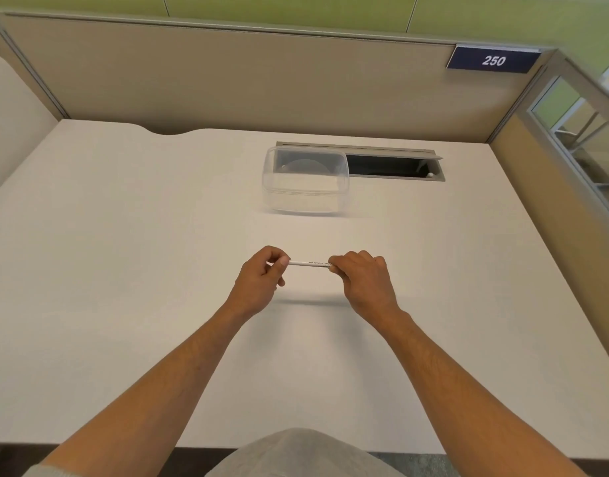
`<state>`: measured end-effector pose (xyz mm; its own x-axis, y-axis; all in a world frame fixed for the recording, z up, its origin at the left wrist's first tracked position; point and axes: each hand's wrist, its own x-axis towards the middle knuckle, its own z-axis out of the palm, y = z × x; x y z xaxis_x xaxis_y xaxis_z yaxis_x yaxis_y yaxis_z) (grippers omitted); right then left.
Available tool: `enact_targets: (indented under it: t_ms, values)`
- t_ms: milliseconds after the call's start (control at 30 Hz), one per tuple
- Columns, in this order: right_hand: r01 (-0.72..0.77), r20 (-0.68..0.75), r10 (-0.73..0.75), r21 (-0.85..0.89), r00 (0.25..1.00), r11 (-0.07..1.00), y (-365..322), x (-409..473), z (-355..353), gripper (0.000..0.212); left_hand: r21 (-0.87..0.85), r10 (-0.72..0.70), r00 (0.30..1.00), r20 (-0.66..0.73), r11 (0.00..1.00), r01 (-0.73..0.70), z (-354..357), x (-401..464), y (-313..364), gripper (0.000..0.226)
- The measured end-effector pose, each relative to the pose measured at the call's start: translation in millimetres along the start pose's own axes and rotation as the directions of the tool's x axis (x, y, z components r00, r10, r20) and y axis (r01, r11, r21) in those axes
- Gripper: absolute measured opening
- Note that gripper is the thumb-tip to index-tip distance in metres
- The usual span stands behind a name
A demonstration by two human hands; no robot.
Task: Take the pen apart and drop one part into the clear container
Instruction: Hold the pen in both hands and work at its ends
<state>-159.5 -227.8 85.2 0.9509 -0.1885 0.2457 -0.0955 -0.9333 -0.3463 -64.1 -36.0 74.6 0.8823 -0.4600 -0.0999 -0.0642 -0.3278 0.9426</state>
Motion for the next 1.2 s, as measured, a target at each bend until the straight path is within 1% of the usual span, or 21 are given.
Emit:
enact_targets:
  t_ms: [67, 200, 400, 467, 533, 600, 667, 733, 833, 933, 1033, 1133, 1200]
  values:
    - [0.001, 0.002, -0.001, 0.007, 1.0, 1.0, -0.7, 0.6, -0.2, 0.012, 0.058, 0.025, 0.999, -0.022, 0.998, -0.024, 0.2, 0.0, 0.4, 0.014]
    - [0.008, 0.001, -0.008, 0.008, 1.0, 1.0, -3.9, 2.7, 0.3, 0.012, 0.143, 0.044, 0.997, -0.067, 0.989, -0.034, 1.1, 1.1, 3.7, 0.031]
    - [0.01, -0.007, -0.01, 0.0, 1.0, 1.0, -3.2, 3.9, 0.7, 0.011, 0.074, -0.051, 0.998, -0.038, 0.996, 0.054, -1.6, 3.3, 4.4, 0.047]
    - [0.008, -0.006, -0.008, -0.001, 1.0, 1.0, -3.1, 4.4, 0.6, 0.011, 0.026, -0.05, 0.998, -0.036, 0.998, 0.051, -1.7, 3.5, 4.2, 0.045]
    - [0.008, -0.006, -0.008, -0.003, 1.0, 1.0, -2.8, 5.4, 0.4, 0.011, 0.006, -0.034, 0.999, -0.033, 0.999, 0.034, -2.0, 3.7, 3.3, 0.032]
    - [0.007, -0.005, -0.007, -0.008, 1.0, 1.0, -2.0, 6.4, 0.1, 0.011, 0.015, -0.006, 1.0, -0.017, 1.0, 0.006, -3.1, 4.4, 2.0, 0.017]
    - [0.009, -0.002, -0.009, -0.01, 1.0, 1.0, -2.0, 6.6, 0.2, 0.011, 0.038, 0.011, 1.0, -0.004, 0.999, -0.011, -4.2, 5.4, 1.1, 0.012]
    - [0.012, 0.001, -0.012, -0.013, 1.0, 1.0, -2.6, 6.5, 0.2, 0.011, 0.069, 0.018, 1.0, 0.002, 0.997, -0.018, -4.8, 6.0, 1.5, 0.016]
    - [0.02, -0.004, -0.02, -0.018, 1.0, 1.0, -5.8, 7.8, 0.6, 0.011, 0.099, 0.019, 1.0, -0.014, 0.995, -0.018, -4.8, 7.3, 0.5, 0.03]
    - [0.021, -0.007, -0.021, -0.011, 1.0, 1.0, -7.5, 9.1, 1.3, 0.011, 0.092, -0.011, 0.999, -0.032, 0.996, 0.014, -5.3, 9.0, -0.8, 0.041]
    - [0.019, 0.0, -0.019, -0.011, 1.0, 1.0, -7.3, 8.4, 2.6, 0.012, 0.057, -0.039, 0.999, -0.019, 0.998, 0.04, -6.8, 9.9, -1.9, 0.047]
    - [0.008, 0.003, -0.008, -0.012, 1.0, 1.0, -6.2, 8.4, 3.7, 0.013, 0.034, -0.025, 0.999, -0.022, 0.999, 0.026, -7.4, 9.7, -2.5, 0.043]
    - [-0.002, 0.01, 0.002, -0.007, 1.0, 1.0, -5.1, 8.6, 4.3, 0.014, 0.031, -0.011, 1.0, -0.008, 0.999, 0.011, -8.1, 9.7, -3.6, 0.029]
